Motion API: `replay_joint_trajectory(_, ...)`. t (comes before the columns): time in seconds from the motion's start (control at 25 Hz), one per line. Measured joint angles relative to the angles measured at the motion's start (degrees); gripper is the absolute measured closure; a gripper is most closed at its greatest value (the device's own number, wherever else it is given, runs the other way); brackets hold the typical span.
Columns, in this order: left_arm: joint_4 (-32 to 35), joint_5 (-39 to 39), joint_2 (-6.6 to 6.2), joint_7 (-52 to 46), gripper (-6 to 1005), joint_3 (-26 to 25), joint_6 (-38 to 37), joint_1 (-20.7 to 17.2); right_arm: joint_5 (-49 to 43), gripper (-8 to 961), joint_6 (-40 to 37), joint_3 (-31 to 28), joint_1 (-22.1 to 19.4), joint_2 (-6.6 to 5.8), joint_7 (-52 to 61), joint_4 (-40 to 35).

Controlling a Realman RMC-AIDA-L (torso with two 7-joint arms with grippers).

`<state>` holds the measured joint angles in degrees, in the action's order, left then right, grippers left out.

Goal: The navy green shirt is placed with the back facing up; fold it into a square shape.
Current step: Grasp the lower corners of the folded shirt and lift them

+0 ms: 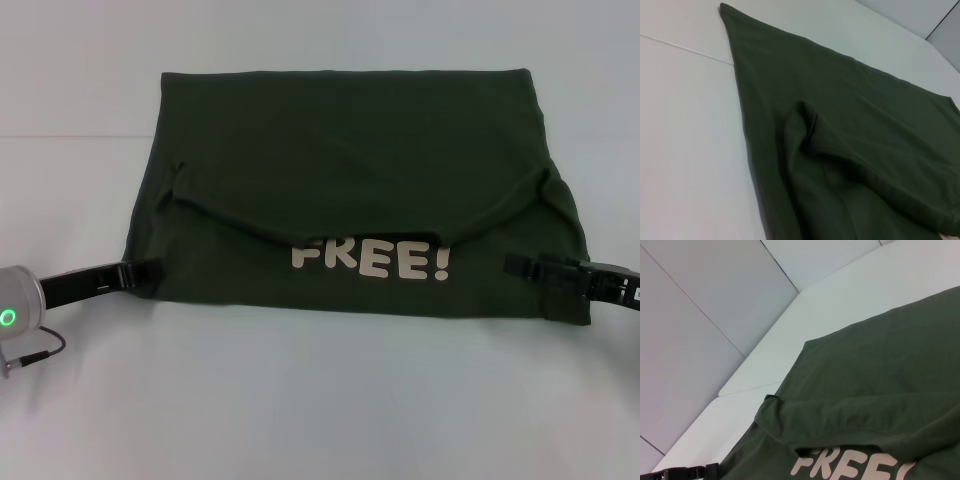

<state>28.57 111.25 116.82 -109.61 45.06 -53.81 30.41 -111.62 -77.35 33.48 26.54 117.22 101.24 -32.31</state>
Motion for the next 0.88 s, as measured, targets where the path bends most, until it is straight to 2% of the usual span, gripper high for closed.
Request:
replay_joint_trajectory(0.16,0.0,0.02,0.06,0.04,722,0.03,0.03,0.15,-0.31,10,-0.39,0.63,-0.05,-0.93,1.19,-0.65)
replay_joint_trajectory(0.28,0.0,0.02,0.05,0.04,953,0.03,0.0,0.33,-2.24,10,-2.11,0.91,-0.3,-2.48,7.2,-2.95)
replay_joint_trajectory(0.48,0.0,0.02,-0.1,0.11,1001,0.03,-0.49,0.44,-11.73,10,-7.5,1.14,0.78,-6.14,24.23,-10.75)
replay_joint_trajectory(0.68,0.0,0.01,-0.32,0.22,1001,0.55,-0.72,0.53,-23.51,10,-13.21,1.22,5.72,-10.26,39.7,-13.86)
replay_joint_trajectory(0.76,0.0,0.01,-0.33,0.21,1000,0.59,-0.67,0.57,-27.92,10,-14.05,1.23,8.3,-10.81,42.75,-13.62)
replay_joint_trajectory(0.88,0.0,0.01,-0.35,-0.04,1000,0.71,-0.73,0.9,-35.18,11,-12.49,1.24,12.97,-10.55,45.28,-12.47)
